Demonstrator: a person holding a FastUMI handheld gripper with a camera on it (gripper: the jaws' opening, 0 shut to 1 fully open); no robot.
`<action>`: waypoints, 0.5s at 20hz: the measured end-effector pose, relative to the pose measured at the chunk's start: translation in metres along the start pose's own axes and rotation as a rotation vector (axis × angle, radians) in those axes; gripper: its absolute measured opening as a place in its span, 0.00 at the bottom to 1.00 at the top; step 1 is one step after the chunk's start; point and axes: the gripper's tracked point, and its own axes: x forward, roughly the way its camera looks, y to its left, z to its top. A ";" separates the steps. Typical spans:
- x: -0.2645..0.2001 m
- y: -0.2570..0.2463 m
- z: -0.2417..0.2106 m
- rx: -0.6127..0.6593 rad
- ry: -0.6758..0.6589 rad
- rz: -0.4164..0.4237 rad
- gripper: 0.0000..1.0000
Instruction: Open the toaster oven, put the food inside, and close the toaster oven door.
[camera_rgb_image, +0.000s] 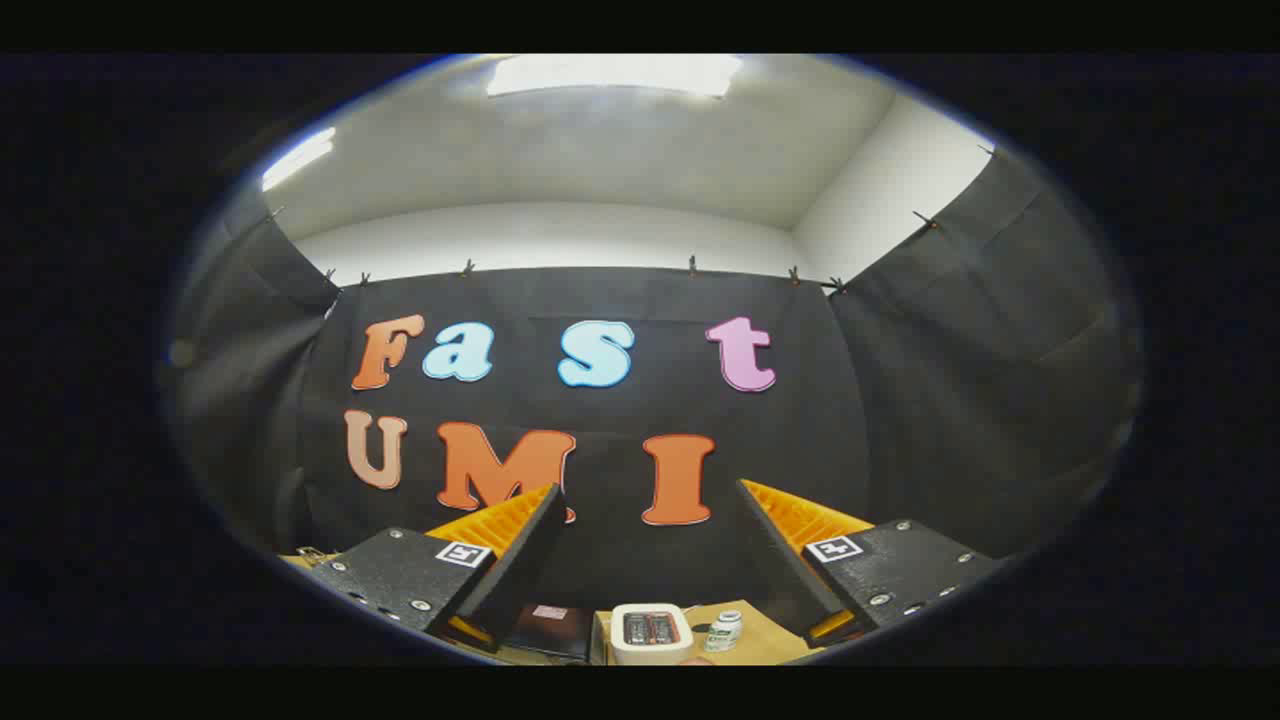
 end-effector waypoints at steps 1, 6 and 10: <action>0.000 0.006 0.005 -0.009 -0.009 0.007 0.98; 0.002 0.021 0.028 0.024 -0.040 0.006 0.98; -0.001 0.025 0.038 0.017 -0.056 0.009 0.98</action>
